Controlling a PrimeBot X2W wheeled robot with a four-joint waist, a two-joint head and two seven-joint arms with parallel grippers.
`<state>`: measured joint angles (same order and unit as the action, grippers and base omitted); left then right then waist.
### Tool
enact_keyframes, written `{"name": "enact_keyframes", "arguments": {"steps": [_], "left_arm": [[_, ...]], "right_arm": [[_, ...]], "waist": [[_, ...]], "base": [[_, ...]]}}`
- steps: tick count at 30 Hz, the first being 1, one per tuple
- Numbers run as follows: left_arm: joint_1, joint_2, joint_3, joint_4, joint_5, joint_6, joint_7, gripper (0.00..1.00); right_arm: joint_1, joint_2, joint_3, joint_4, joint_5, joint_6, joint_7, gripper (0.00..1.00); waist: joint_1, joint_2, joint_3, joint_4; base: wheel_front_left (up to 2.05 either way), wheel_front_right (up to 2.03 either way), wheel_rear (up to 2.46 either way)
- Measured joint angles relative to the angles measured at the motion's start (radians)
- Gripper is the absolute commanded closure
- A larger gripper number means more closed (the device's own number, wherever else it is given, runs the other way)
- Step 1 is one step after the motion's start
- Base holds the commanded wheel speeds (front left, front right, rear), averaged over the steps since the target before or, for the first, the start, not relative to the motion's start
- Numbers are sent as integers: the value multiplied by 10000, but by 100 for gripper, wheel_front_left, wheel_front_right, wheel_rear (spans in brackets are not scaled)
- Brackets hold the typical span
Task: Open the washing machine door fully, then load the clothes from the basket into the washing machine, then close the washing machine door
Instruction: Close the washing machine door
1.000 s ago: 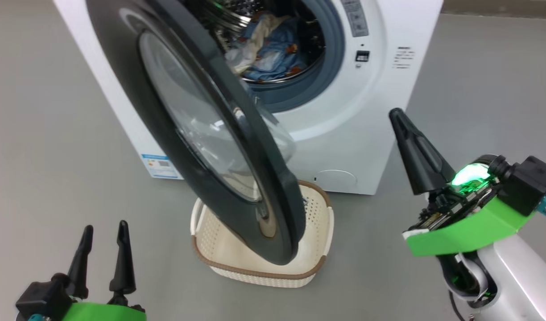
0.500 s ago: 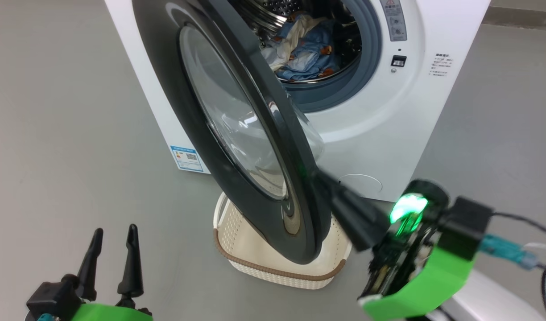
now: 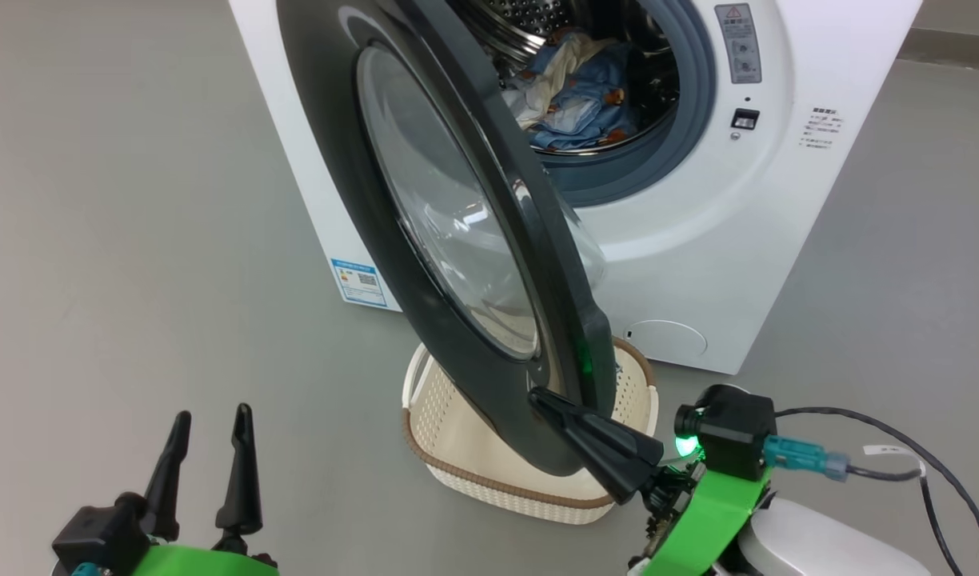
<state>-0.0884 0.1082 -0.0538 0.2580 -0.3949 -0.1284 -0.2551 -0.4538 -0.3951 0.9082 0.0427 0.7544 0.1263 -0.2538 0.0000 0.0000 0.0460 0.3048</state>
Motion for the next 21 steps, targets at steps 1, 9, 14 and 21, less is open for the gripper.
{"name": "enact_keyframes", "arguments": {"steps": [1,9,14,21], "left_arm": [[0,-2,-10,0,0,0,0,0],[0,-4,25,-2,-19,0,0,0],[-1,-6,33,-4,-19,0,0,0],[-1,-8,33,-4,-19,0,0,0]], "right_arm": [[-60,-4,67,182,35,0,0,100],[-416,35,456,1227,370,0,0,100],[-582,119,589,1632,466,0,0,100],[-699,82,510,2088,575,15,0,100]], "waist": [[0,0,4,31],[0,0,55,338],[0,0,116,510],[0,0,178,693]], "base": [[0,0,0],[0,0,0],[0,0,0],[0,0,0]]}}
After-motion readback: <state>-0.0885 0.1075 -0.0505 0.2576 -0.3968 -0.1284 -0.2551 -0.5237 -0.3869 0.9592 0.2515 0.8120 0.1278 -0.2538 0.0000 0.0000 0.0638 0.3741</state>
